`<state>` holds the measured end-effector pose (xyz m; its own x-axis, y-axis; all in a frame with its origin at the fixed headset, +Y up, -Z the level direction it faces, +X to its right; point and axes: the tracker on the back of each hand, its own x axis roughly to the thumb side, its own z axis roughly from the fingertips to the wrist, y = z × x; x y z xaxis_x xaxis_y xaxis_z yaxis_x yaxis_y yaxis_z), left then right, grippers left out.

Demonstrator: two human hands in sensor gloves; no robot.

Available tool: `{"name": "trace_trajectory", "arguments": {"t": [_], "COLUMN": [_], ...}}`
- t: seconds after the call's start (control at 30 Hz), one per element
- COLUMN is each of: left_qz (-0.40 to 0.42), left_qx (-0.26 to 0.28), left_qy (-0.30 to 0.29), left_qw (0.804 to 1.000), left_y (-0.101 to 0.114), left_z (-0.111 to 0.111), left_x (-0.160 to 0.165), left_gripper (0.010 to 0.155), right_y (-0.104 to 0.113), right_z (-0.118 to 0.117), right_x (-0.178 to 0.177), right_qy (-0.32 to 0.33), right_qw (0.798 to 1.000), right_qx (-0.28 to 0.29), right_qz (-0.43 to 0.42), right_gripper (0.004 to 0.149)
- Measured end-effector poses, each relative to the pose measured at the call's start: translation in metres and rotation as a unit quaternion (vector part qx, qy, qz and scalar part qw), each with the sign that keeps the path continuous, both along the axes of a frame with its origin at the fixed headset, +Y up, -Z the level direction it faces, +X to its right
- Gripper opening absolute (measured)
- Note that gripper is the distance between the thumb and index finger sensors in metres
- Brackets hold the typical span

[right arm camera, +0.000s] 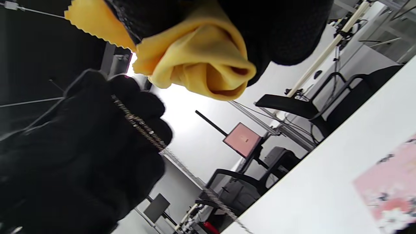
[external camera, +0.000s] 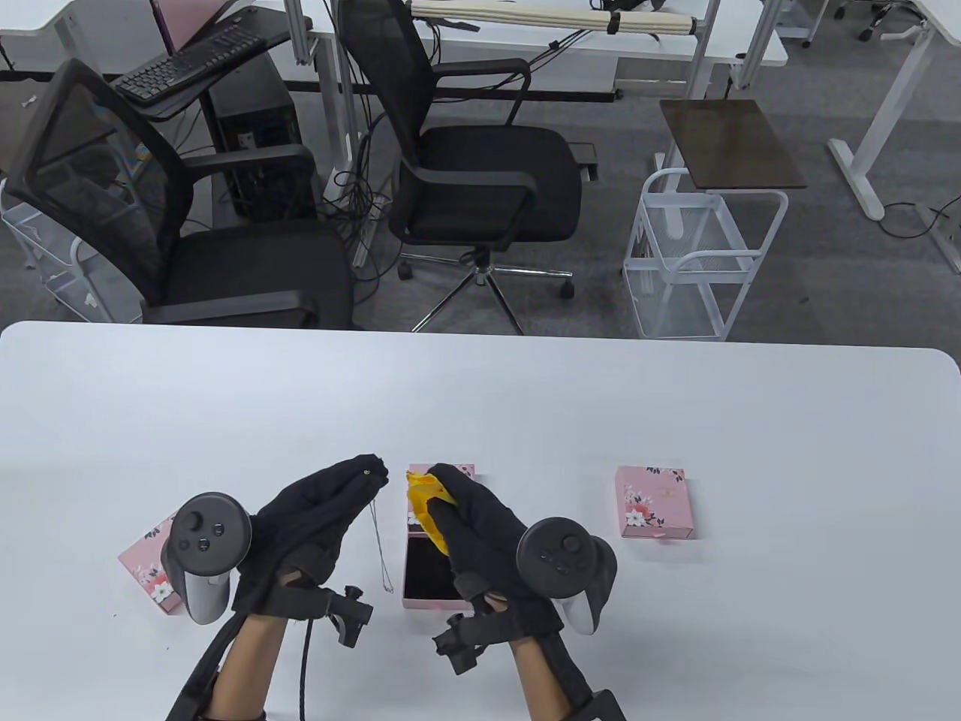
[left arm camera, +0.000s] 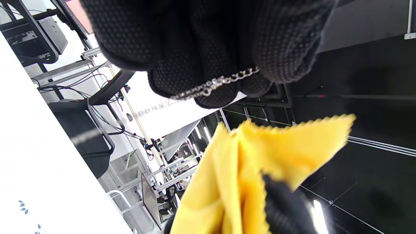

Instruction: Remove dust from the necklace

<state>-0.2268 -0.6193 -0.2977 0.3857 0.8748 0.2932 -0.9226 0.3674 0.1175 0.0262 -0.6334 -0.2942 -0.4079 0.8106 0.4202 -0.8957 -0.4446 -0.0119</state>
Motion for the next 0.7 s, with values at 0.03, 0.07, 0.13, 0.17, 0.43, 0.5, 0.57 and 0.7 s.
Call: {"name": "trace_trajectory", "arguments": {"t": [0.03,0.07,0.13,0.17,0.43,0.5,0.57,0.7], "left_qz": [0.000,-0.001,-0.002,-0.003,0.041,0.058,0.071,0.068], "left_qx": [-0.001,-0.001,-0.002,-0.002,-0.019,-0.028,-0.033,-0.035], "left_qy": [0.003,0.005,0.008,0.010,0.001,-0.009,-0.012,-0.009], "left_qw": [1.000,1.000,1.000,1.000,0.999,0.998,0.997,0.997], "left_y": [0.000,0.000,0.000,0.000,-0.003,-0.004,-0.005,-0.004], "left_z": [0.000,0.000,0.000,0.001,-0.001,-0.001,-0.002,0.000], "left_x": [0.000,0.000,0.000,0.000,-0.002,-0.003,-0.003,-0.001], "left_gripper": [0.038,0.038,0.038,0.038,0.038,0.038,0.038,0.038], "right_y": [0.000,-0.001,-0.003,-0.003,-0.005,-0.005,-0.007,-0.007], "right_z": [0.001,0.002,0.003,0.004,0.008,0.008,0.007,0.008], "right_x": [-0.006,-0.010,-0.018,-0.021,-0.030,-0.030,-0.030,-0.031], "right_qy": [-0.003,-0.006,-0.007,-0.010,-0.005,0.001,0.011,0.016], "right_qw": [1.000,1.000,1.000,1.000,0.999,0.999,0.999,0.999], "right_qx": [0.006,0.010,0.015,0.019,0.044,0.044,0.032,0.034], "right_qz": [-0.002,-0.005,-0.008,-0.002,0.000,-0.007,-0.026,-0.015], "right_gripper": [0.043,0.043,0.043,0.043,0.047,0.048,0.048,0.049]}}
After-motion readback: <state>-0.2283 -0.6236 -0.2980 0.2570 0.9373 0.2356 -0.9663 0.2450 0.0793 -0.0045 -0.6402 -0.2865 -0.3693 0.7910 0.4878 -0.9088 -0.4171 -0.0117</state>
